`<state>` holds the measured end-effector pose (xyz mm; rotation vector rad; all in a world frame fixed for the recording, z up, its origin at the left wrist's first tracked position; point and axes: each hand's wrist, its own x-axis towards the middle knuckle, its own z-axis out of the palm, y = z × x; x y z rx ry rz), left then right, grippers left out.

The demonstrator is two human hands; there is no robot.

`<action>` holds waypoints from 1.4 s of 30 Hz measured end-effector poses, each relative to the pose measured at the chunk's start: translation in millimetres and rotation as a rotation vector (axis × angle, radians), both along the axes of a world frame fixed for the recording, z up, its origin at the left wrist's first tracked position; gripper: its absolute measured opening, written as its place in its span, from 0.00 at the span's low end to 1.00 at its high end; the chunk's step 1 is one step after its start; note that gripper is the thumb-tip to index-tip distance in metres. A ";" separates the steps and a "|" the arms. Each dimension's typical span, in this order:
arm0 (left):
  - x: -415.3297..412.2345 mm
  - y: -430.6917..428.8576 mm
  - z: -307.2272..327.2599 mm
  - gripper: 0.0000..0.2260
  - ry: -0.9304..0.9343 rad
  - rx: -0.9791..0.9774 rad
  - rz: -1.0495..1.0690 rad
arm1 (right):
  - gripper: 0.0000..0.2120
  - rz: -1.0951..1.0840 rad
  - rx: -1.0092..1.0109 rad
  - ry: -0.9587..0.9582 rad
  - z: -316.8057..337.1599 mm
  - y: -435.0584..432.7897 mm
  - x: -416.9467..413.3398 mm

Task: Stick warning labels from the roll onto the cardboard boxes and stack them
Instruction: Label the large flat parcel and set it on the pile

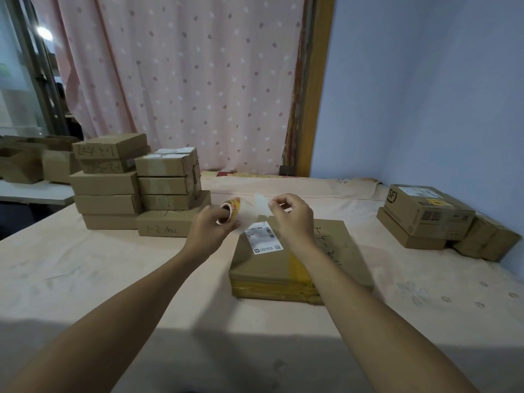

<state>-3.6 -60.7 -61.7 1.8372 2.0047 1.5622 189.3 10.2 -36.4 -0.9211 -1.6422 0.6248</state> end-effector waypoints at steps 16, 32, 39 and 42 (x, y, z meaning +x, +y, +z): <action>-38.5 5.7 -33.9 0.09 0.461 -0.493 0.280 | 0.04 -0.045 -0.206 0.091 -11.4 4.8 15.9; -11.7 15.3 -19.9 0.12 0.054 -0.280 0.183 | 0.05 -0.170 -0.001 -0.381 -23.3 -4.8 31.0; 36.8 22.6 -10.0 0.09 0.028 -0.282 -0.028 | 0.11 -0.250 0.379 -0.804 -29.6 -11.2 38.7; 44.0 26.1 -11.1 0.09 0.109 -0.278 -0.040 | 0.11 -0.204 0.364 -0.870 -37.1 -13.7 36.9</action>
